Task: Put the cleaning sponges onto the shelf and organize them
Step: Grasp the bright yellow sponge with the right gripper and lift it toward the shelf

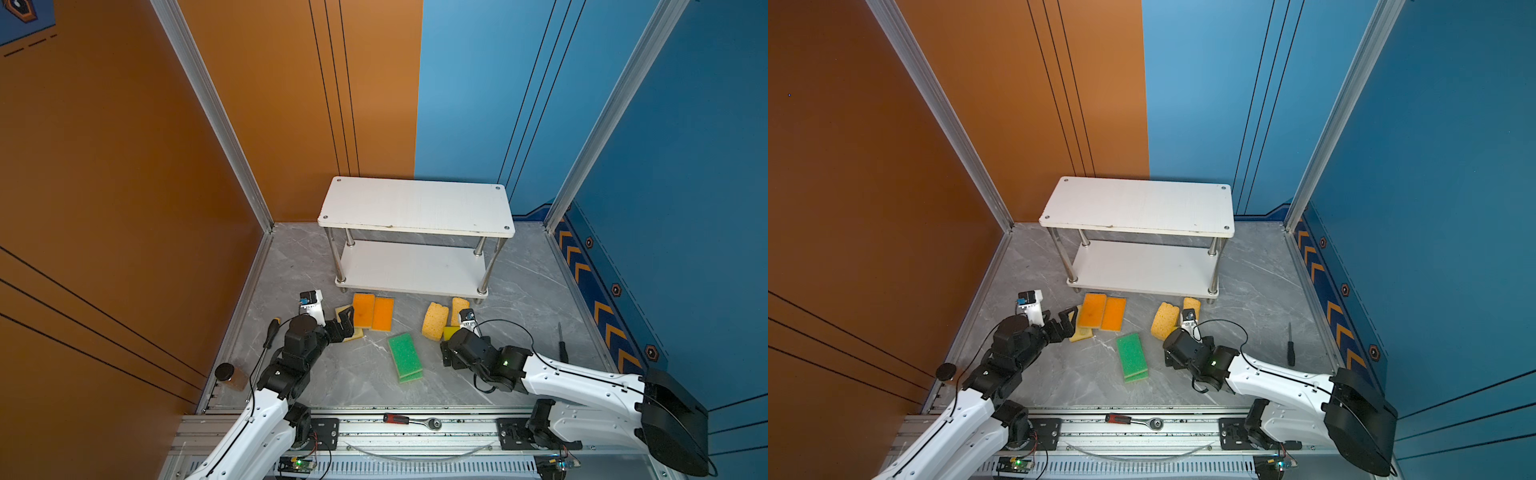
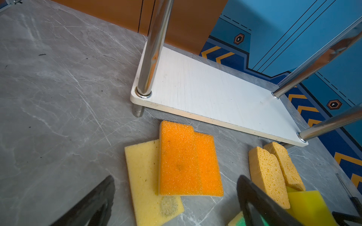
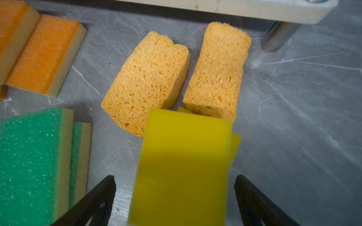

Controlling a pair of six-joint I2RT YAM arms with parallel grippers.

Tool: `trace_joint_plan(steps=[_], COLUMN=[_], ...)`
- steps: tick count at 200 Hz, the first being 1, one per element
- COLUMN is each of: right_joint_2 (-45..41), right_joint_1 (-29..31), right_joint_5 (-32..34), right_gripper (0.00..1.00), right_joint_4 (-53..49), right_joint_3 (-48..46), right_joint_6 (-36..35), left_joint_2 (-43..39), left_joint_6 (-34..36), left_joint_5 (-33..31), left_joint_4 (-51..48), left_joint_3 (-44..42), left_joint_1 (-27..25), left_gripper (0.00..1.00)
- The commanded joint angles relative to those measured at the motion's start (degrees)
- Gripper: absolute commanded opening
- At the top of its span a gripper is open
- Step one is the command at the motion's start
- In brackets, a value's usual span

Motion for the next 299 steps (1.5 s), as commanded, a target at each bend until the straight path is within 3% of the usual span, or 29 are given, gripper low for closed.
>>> trace_joint_plan(steps=[1, 106, 162, 209, 299], right_joint_2=[1.14, 5.58, 4.94, 1.01, -13.11], right_joint_1=[0.48, 0.44, 0.44, -0.61, -5.64], right_joint_5=[2.6, 3.26, 2.91, 1.88, -0.12], right_gripper=[0.93, 0.83, 0.67, 0.55, 0.55], right_joint_4=[-2.32, -2.15, -2.68, -3.35, -6.19], right_joint_3=[1.17, 2.09, 2.01, 0.64, -0.82], right_joint_6=[1.43, 1.87, 1.78, 1.02, -1.72], left_joint_2=[1.13, 5.5, 6.14, 6.22, 6.57], left_joint_6=[-0.3, -1.55, -1.63, -1.65, -1.91], left_joint_5=[1.69, 3.27, 3.62, 3.73, 3.98], left_joint_4=[0.45, 3.79, 4.15, 4.32, 4.32], left_joint_3=[-0.62, -1.33, -1.38, -1.35, -1.08], left_joint_1=[0.16, 0.14, 0.07, 0.07, 0.07], left_gripper=[0.98, 0.98, 0.98, 0.98, 0.98])
